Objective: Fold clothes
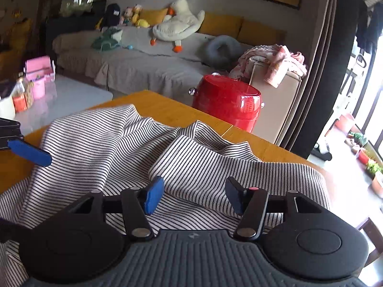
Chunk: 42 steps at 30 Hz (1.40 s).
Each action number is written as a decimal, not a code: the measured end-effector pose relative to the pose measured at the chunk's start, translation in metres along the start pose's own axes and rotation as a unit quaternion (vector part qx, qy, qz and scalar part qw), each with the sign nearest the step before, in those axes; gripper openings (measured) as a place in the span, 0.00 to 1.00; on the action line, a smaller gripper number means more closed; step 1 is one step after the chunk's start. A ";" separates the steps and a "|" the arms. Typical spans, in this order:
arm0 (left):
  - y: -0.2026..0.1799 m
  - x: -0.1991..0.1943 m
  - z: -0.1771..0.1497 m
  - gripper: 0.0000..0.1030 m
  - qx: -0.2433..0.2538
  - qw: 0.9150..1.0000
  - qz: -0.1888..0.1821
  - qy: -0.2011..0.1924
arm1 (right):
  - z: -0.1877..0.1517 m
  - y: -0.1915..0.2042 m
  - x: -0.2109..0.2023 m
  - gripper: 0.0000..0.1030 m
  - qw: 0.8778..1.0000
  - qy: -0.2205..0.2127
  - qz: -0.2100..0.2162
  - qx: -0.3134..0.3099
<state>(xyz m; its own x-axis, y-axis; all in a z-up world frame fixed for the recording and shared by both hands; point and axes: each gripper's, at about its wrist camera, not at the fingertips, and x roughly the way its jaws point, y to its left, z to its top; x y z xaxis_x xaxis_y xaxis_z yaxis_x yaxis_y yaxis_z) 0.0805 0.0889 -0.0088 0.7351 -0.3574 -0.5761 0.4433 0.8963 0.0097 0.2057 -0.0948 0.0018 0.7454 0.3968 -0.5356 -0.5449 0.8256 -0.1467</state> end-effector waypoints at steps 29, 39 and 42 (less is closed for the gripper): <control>0.047 -0.040 0.042 0.06 -0.061 0.995 0.035 -0.073 | -0.007 0.005 -0.046 0.61 0.999 -0.022 -0.033 0.019; 0.114 -0.095 0.064 0.04 -0.132 0.973 0.067 -0.175 | 0.005 0.045 0.052 0.54 0.996 0.032 -0.043 -0.067; 0.115 -0.095 0.055 0.06 -0.141 0.976 0.024 -0.166 | 0.008 0.047 0.057 0.39 0.997 0.039 -0.029 -0.065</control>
<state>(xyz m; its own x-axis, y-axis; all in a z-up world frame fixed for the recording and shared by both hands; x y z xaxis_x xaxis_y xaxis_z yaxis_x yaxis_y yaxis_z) 0.0899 0.2111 0.0924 0.8982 -0.3362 -0.2832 0.2798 0.9341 -0.2216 0.2253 -0.0302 -0.0286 0.7476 0.3133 -0.5856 -0.5509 0.7850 -0.2834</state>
